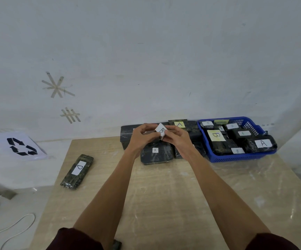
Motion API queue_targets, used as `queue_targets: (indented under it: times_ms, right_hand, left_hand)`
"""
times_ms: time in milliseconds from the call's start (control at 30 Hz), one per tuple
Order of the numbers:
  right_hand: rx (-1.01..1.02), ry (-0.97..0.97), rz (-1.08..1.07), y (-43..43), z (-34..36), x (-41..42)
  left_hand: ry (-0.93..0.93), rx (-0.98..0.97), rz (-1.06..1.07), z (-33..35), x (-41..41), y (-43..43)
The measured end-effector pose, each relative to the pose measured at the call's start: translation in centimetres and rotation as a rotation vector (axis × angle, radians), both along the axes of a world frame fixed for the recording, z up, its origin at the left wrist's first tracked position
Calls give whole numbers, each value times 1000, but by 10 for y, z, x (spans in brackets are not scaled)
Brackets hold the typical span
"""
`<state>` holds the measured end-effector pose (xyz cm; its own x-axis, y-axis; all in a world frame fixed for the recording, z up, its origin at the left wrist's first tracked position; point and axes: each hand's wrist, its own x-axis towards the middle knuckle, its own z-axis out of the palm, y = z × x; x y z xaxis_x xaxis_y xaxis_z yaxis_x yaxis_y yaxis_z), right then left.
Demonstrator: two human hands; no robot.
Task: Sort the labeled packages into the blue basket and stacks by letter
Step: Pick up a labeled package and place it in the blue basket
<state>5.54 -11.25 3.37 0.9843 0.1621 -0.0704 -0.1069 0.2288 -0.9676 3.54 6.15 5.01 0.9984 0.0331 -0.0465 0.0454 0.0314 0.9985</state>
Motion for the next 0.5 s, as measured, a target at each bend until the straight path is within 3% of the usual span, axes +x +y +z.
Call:
queue_targets:
  times_ms: [133,500]
  right_hand:
    - [-70,-29,-12,0,-2,-2]
    - [-199,19,-161,-38,-6,-17]
  left_hand:
    - [63,-71,21,-1,0,1]
    - [122,19,-203,-2,14,-35]
